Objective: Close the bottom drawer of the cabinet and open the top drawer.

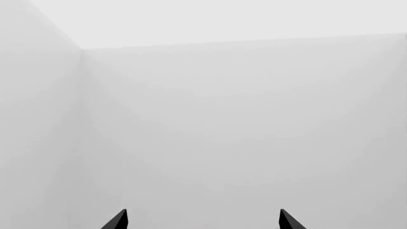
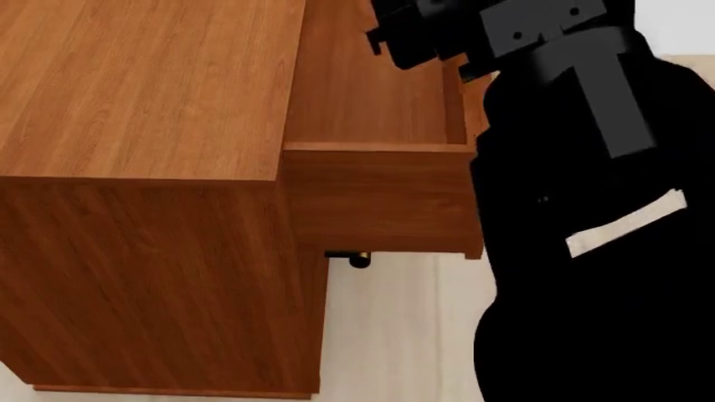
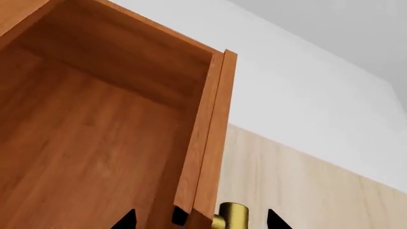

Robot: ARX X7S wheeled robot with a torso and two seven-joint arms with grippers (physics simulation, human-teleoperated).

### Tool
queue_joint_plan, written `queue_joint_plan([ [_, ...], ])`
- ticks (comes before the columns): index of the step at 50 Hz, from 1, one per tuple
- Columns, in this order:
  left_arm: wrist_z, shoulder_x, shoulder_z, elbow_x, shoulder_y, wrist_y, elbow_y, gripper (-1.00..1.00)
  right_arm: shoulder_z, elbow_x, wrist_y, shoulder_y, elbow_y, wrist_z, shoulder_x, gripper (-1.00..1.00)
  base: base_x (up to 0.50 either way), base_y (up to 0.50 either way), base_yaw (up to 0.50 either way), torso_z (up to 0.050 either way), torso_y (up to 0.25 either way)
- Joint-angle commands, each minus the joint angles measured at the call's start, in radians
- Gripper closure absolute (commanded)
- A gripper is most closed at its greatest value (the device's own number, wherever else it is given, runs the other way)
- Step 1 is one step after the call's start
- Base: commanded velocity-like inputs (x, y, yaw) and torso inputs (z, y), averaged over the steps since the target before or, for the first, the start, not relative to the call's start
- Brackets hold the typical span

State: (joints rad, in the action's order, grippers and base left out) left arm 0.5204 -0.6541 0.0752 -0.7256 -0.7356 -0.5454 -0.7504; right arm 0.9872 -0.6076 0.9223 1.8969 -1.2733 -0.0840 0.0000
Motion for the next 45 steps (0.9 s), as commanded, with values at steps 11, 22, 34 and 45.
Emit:
queue_joint_plan([
  [11, 0.000, 0.003, 0.010, 0.004, -0.003, 0.007, 0.005, -1.00, -0.350, 0.488, 0.099, -0.039, -0.035, -0.143, 0.016, -1.00, 0.00, 0.00, 0.00, 0.000, -0.001],
  [22, 0.004, 0.001, 0.015, 0.001, -0.008, 0.005, 0.001, -1.00, -0.404, 0.571, 0.114, -0.036, -0.035, -0.146, 0.042, -1.00, 0.00, 0.00, 0.00, 0.000, -0.002],
  [34, 0.008, 0.001, 0.021, -0.006, -0.026, -0.004, 0.001, -1.00, -0.378, 0.607, 0.130, -0.020, -0.035, -0.171, 0.065, -1.00, 0.00, 0.00, 0.00, 0.000, 0.000],
  [45, 0.011, -0.003, 0.022, -0.013, -0.035, -0.009, -0.002, -1.00, -0.359, 0.615, 0.147, 0.009, -0.035, -0.179, 0.099, -1.00, 0.00, 0.00, 0.00, 0.000, -0.001],
])
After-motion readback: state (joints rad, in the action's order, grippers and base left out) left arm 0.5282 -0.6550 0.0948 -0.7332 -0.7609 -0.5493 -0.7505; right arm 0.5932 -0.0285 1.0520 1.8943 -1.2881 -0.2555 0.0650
